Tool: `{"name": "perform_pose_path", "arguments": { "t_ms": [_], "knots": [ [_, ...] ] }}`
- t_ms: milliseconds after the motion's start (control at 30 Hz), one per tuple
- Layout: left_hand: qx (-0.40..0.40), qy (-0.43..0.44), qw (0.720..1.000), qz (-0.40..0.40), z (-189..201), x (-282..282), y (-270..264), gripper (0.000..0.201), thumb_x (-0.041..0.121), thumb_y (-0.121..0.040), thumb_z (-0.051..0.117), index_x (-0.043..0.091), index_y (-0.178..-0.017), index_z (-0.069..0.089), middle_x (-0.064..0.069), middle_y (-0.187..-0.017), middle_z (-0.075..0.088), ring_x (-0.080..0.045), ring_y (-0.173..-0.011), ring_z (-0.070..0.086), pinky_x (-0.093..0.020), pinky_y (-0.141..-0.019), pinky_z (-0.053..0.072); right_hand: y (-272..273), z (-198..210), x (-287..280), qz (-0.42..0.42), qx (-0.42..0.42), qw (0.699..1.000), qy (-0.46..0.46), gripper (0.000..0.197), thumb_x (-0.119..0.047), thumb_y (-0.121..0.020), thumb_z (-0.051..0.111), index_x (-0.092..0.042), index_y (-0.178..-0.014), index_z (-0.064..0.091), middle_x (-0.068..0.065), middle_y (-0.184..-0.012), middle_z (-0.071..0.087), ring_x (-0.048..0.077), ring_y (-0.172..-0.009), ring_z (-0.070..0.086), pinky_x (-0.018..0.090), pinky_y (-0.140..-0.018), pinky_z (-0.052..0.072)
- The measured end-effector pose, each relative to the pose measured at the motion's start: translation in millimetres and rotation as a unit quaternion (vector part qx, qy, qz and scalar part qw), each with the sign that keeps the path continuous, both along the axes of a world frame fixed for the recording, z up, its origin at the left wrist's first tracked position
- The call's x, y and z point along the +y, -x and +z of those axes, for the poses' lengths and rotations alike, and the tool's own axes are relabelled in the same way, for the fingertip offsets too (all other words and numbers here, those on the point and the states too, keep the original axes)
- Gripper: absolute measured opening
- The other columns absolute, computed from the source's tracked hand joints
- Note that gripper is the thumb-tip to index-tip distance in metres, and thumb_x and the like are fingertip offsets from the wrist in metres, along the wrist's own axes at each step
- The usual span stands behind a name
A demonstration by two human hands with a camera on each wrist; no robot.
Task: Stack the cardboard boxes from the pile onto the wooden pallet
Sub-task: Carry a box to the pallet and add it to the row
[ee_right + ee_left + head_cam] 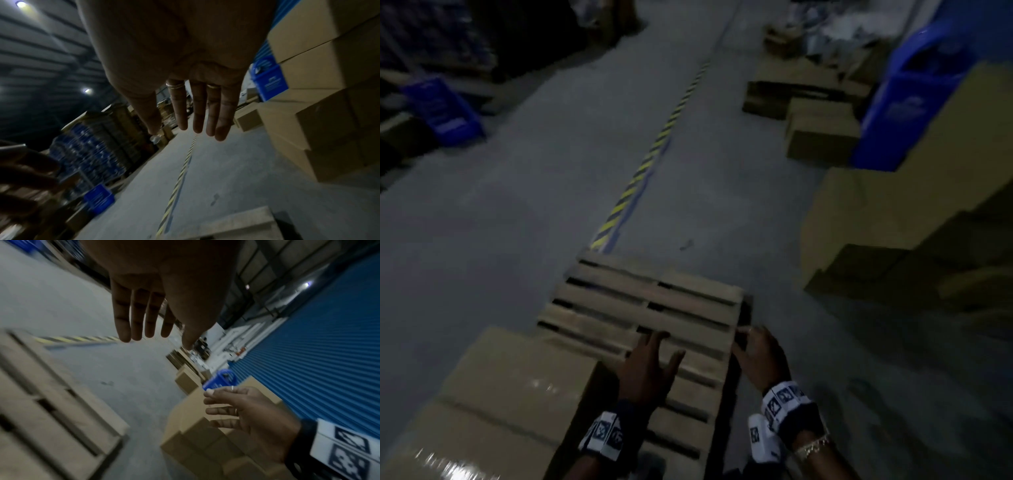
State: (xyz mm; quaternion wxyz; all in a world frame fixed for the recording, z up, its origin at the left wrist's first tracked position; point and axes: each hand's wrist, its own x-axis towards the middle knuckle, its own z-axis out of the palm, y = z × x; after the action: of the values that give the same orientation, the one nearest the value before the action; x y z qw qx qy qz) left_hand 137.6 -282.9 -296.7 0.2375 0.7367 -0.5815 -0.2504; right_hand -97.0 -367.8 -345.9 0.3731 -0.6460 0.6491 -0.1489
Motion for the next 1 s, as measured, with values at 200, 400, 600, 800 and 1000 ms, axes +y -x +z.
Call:
{"name": "perform_pose_path", "arguments": {
  "t_ms": [200,400,600,800,1000],
  "knots": [
    [0.023,-0.005,0.996,-0.091,9,-130,143,0.061,0.066,-0.083,0.062,0.02,-0.123,0.066,0.001,-0.116,0.067,-0.012,-0.088,0.07,-0.025,-0.068,0.053,159,16,-67,-0.09,-0.008,0.996,-0.015,0.031,-0.046,-0.089,0.07,-0.025,-0.112,0.067,-0.004,-0.12,0.062,0.018,-0.111,0.062,0.026,-0.09,0.048],
    [0.057,0.001,0.982,-0.182,27,-227,249,0.051,0.047,-0.086,0.073,0.015,-0.125,0.065,-0.005,-0.121,0.066,-0.018,-0.093,0.069,-0.03,-0.074,0.055,256,42,-110,-0.207,-0.02,0.978,0.007,0.028,-0.043,-0.085,0.076,-0.025,-0.105,0.067,-0.009,-0.103,0.057,0.015,-0.102,0.061,0.024,-0.084,0.046],
    [0.077,0.005,0.972,-0.22,36,-313,303,0.053,0.052,-0.088,0.07,0.02,-0.129,0.062,0.002,-0.127,0.062,-0.012,-0.097,0.067,-0.023,-0.074,0.05,302,37,-181,-0.263,-0.056,0.963,0.018,0.045,-0.056,-0.076,0.072,-0.024,-0.107,0.072,-0.001,-0.108,0.07,0.019,-0.1,0.066,0.042,-0.088,0.056],
    [0.092,-0.008,0.965,-0.244,15,-433,343,0.049,0.053,-0.09,0.068,0.02,-0.126,0.063,0.001,-0.124,0.065,-0.014,-0.093,0.068,-0.028,-0.076,0.054,325,13,-290,-0.283,-0.067,0.957,0.001,0.037,-0.042,-0.078,0.079,-0.038,-0.111,0.063,0.001,-0.12,0.063,0.022,-0.111,0.061,0.047,-0.095,0.054],
    [0.073,-0.054,0.947,-0.308,-25,-566,377,0.052,0.053,-0.093,0.063,0.016,-0.129,0.059,-0.009,-0.125,0.063,-0.025,-0.1,0.067,-0.037,-0.085,0.053,341,10,-416,-0.302,0.013,0.952,-0.05,0.057,-0.013,-0.083,0.078,-0.002,-0.134,0.053,0.017,-0.134,0.055,0.031,-0.126,0.053,0.031,-0.101,0.041]
  ]
}}
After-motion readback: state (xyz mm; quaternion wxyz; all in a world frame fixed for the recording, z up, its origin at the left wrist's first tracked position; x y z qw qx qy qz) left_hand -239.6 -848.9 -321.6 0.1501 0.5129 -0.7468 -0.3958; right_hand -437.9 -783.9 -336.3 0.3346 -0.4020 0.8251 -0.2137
